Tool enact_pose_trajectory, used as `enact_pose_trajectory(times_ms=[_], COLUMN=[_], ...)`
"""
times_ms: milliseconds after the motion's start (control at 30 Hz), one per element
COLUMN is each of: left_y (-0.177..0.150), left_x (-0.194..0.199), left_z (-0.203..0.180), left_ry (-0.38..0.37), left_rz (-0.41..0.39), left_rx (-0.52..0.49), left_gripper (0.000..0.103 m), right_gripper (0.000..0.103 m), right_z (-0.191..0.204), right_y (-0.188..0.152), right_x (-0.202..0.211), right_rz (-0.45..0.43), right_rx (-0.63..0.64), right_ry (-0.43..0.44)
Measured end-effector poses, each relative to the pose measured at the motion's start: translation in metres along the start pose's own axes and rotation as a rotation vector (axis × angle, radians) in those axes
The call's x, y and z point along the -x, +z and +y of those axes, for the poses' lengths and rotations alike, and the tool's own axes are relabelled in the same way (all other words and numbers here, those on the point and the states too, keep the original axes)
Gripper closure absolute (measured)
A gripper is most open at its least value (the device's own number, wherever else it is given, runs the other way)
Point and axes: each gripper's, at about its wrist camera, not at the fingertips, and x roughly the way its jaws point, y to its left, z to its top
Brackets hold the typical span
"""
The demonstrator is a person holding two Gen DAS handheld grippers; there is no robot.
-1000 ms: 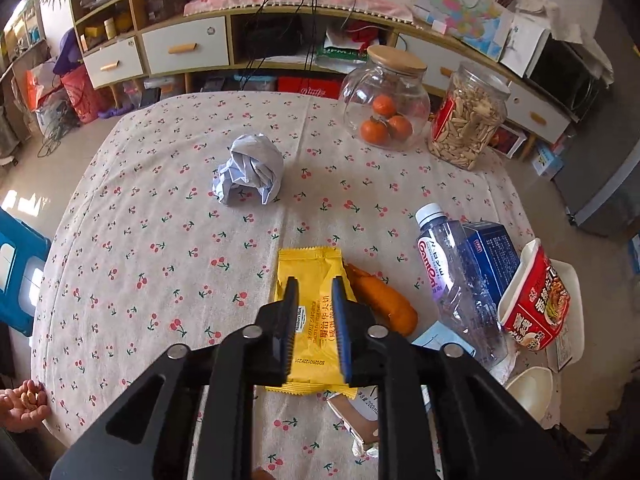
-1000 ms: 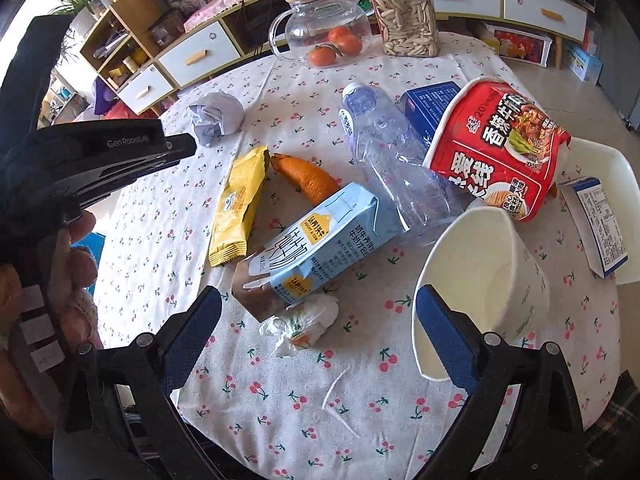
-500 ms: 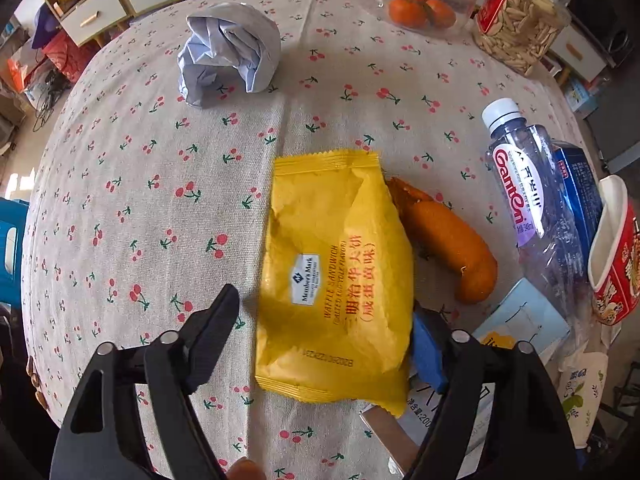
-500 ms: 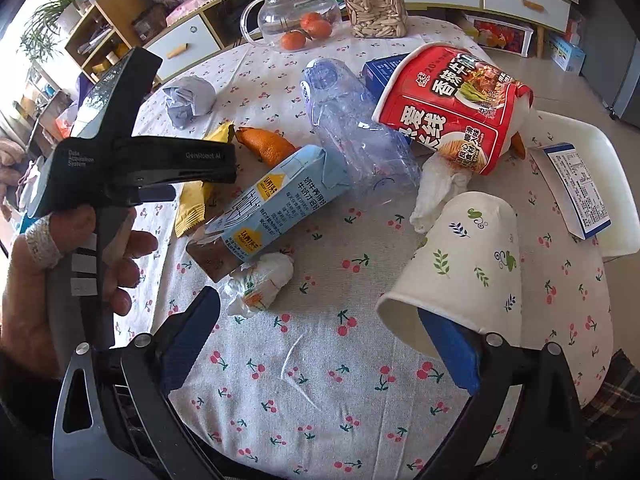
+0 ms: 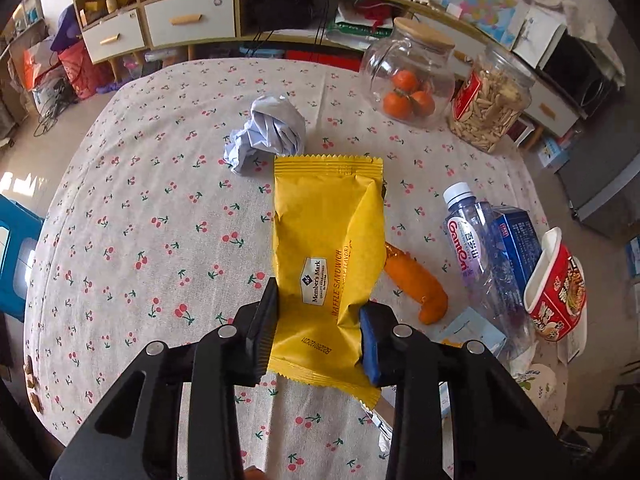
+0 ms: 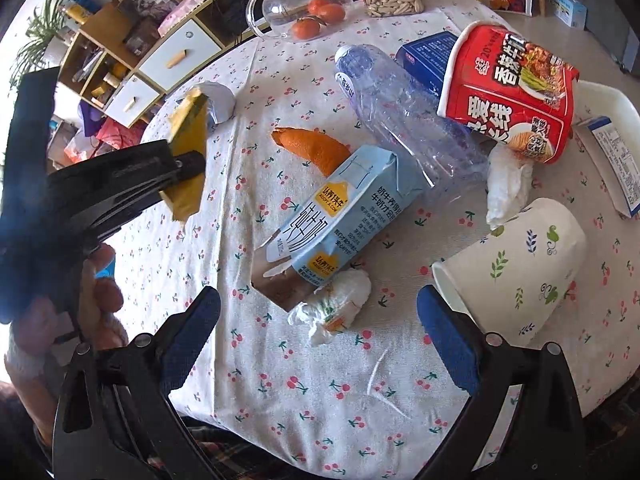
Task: Collect trash
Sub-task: 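Lift the yellow snack bag off the tablecloth with the left gripper, then grasp and lift the blue-and-white milk carton with the right gripper while the left holds the bag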
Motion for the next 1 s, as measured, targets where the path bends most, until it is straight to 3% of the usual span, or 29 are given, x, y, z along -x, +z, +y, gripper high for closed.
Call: enact_pose_trajectory(times_ms=[200,467,533,600,800,1000], left_y=[0.004,0.001,0.002,0.001,0.002,0.005], left_x=[0.034,0.031,0.031,0.030,0.030,0.036], left_z=[0.006,0.005,0.005,0.005,0.005,0.004], left_ry=[-0.033,-0.034,-0.033,-0.031,-0.027,-0.037], left_rz=[-0.076,-0.063,-0.064,-0.064,-0.071,-0.099], left_rx=[0.013,0.006,0.005,0.004,0.012,0.031], left_gripper=[0.067,0.067,0.067,0.067,0.067,0.067], right_gripper=[0.019,0.028,0.037,0.066,0.077,0.077], right_z=[-0.009,-0.012,-0.011,-0.007,0.001,0.011], right_y=[0.024,0.031,0.030,0.032,0.031,0.036], right_x=[-0.032,-0.058,-0.057,-0.059,-0.051,-0.017], right_rz=[0.028,0.028,-0.001,0.004,-0.008,-0.092], right_rx=[-0.188,-0.210,-0.186,-0.149,-0.088,-0.005], right_ry=[0.018,-0.038,-0.045,-0.026,0.056,0.121])
